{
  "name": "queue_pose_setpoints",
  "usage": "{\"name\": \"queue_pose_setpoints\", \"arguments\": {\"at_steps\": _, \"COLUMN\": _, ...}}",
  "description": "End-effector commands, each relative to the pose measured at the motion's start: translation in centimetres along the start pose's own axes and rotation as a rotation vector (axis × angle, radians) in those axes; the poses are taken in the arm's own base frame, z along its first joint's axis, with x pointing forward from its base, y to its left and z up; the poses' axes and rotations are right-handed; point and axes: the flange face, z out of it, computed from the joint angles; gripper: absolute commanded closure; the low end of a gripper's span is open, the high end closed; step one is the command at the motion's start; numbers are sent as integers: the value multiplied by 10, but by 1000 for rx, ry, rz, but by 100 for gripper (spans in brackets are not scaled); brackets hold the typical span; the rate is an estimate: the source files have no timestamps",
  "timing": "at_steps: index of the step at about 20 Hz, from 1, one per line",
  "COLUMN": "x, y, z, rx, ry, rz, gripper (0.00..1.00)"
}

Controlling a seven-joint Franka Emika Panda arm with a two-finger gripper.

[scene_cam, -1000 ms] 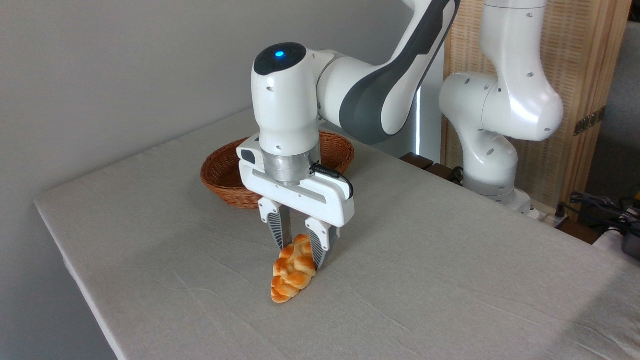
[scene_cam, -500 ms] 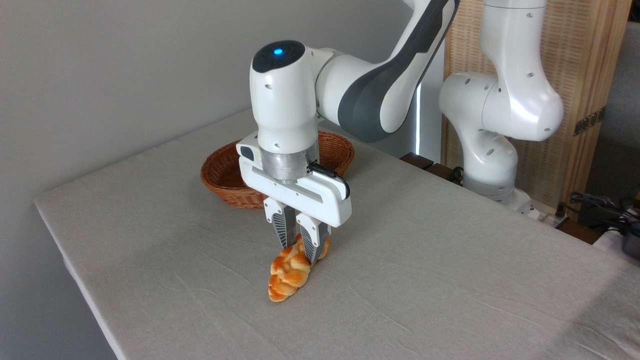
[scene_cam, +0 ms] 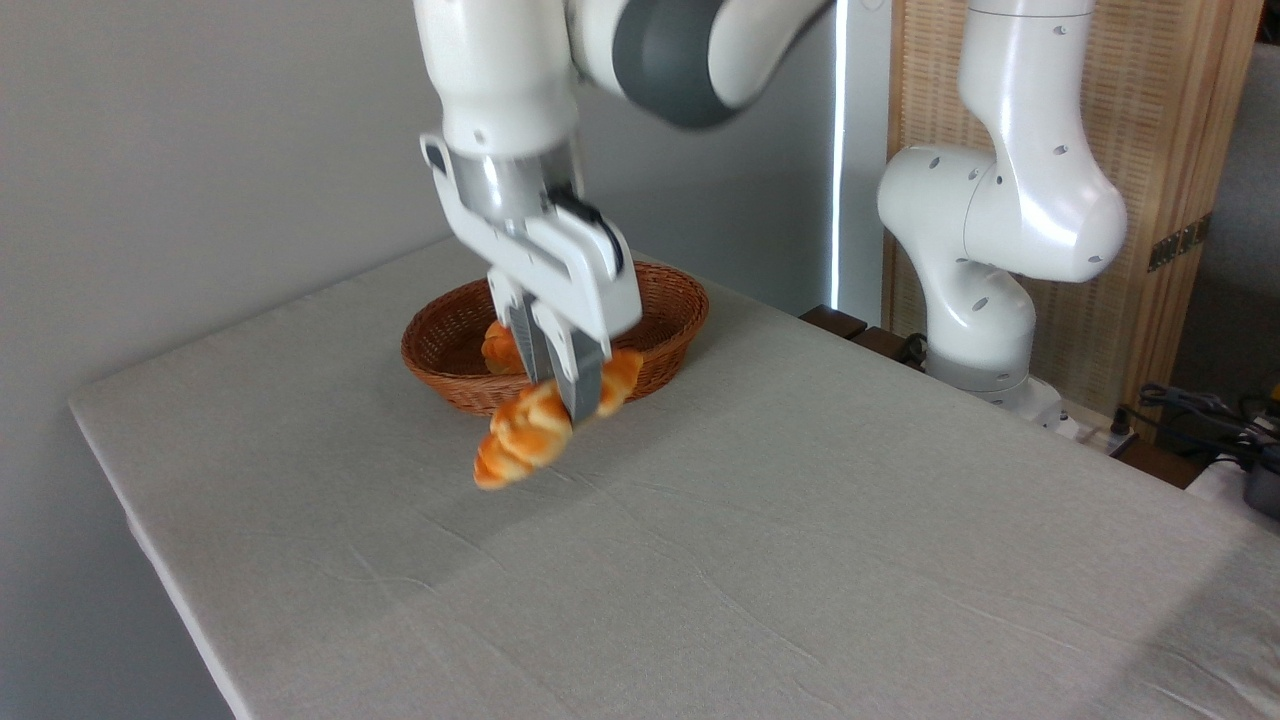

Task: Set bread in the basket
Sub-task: 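Lift the bread roll and carry it over the wicker basket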

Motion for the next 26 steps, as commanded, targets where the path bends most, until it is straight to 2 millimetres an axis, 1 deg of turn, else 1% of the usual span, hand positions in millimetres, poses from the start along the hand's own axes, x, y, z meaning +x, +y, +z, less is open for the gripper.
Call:
{"name": "queue_pose_setpoints", "arguments": {"at_steps": 1, "x": 37, "y": 56, "z": -18, "rx": -44, "ry": -54, "rz": 148, "gripper": 81}}
{"name": "queue_pose_setpoints", "arguments": {"at_steps": 2, "x": 42, "y": 69, "z": -17, "rx": -51, "ry": -72, "rz": 171, "gripper": 81}}
{"name": "queue_pose_setpoints", "arguments": {"at_steps": 3, "x": 53, "y": 97, "z": -12, "rx": -63, "ry": -108, "rz": 216, "gripper": 79}}
{"name": "queue_pose_setpoints", "arguments": {"at_steps": 4, "x": 59, "y": 111, "z": -7, "rx": -69, "ry": -128, "rz": 239, "gripper": 79}}
{"name": "queue_pose_setpoints", "arguments": {"at_steps": 5, "x": 67, "y": 134, "z": -2, "rx": -68, "ry": -151, "rz": 264, "gripper": 77}}
{"name": "queue_pose_setpoints", "arguments": {"at_steps": 6, "x": 72, "y": 154, "z": 6, "rx": -69, "ry": -168, "rz": 287, "gripper": 76}}
{"name": "queue_pose_setpoints", "arguments": {"at_steps": 7, "x": 74, "y": 164, "z": 10, "rx": -69, "ry": -177, "rz": 304, "gripper": 76}}
{"name": "queue_pose_setpoints", "arguments": {"at_steps": 9, "x": 80, "y": 205, "z": 28, "rx": -69, "ry": -217, "rz": 373, "gripper": 74}}
{"name": "queue_pose_setpoints", "arguments": {"at_steps": 10, "x": 82, "y": 213, "z": 32, "rx": -71, "ry": -227, "rz": 386, "gripper": 74}}
{"name": "queue_pose_setpoints", "arguments": {"at_steps": 11, "x": 85, "y": 228, "z": 41, "rx": -72, "ry": -247, "rz": 410, "gripper": 74}}
{"name": "queue_pose_setpoints", "arguments": {"at_steps": 12, "x": 87, "y": 237, "z": 46, "rx": -72, "ry": -258, "rz": 419, "gripper": 74}}
{"name": "queue_pose_setpoints", "arguments": {"at_steps": 13, "x": 89, "y": 249, "z": 57, "rx": -72, "ry": -276, "rz": 426, "gripper": 72}}
{"name": "queue_pose_setpoints", "arguments": {"at_steps": 14, "x": 90, "y": 255, "z": 62, "rx": -72, "ry": -284, "rz": 429, "gripper": 70}}
{"name": "queue_pose_setpoints", "arguments": {"at_steps": 15, "x": 92, "y": 265, "z": 70, "rx": -69, "ry": -295, "rz": 439, "gripper": 64}}
{"name": "queue_pose_setpoints", "arguments": {"at_steps": 16, "x": 92, "y": 268, "z": 74, "rx": -67, "ry": -298, "rz": 443, "gripper": 62}}
{"name": "queue_pose_setpoints", "arguments": {"at_steps": 17, "x": 92, "y": 268, "z": 81, "rx": -65, "ry": -298, "rz": 445, "gripper": 55}}
{"name": "queue_pose_setpoints", "arguments": {"at_steps": 19, "x": 93, "y": 267, "z": 85, "rx": -63, "ry": -291, "rz": 442, "gripper": 41}}
{"name": "queue_pose_setpoints", "arguments": {"at_steps": 20, "x": 93, "y": 265, "z": 88, "rx": -61, "ry": -286, "rz": 440, "gripper": 32}}
{"name": "queue_pose_setpoints", "arguments": {"at_steps": 21, "x": 94, "y": 266, "z": 89, "rx": -58, "ry": -282, "rz": 440, "gripper": 27}}
{"name": "queue_pose_setpoints", "arguments": {"at_steps": 22, "x": 95, "y": 266, "z": 95, "rx": -53, "ry": -275, "rz": 436, "gripper": 15}}
{"name": "queue_pose_setpoints", "arguments": {"at_steps": 23, "x": 96, "y": 268, "z": 100, "rx": -48, "ry": -270, "rz": 439, "gripper": 7}}
{"name": "queue_pose_setpoints", "arguments": {"at_steps": 24, "x": 100, "y": 277, "z": 110, "rx": -31, "ry": -257, "rz": 453, "gripper": 0}}
{"name": "queue_pose_setpoints", "arguments": {"at_steps": 26, "x": 102, "y": 280, "z": 122, "rx": -13, "ry": -232, "rz": 452, "gripper": 0}}
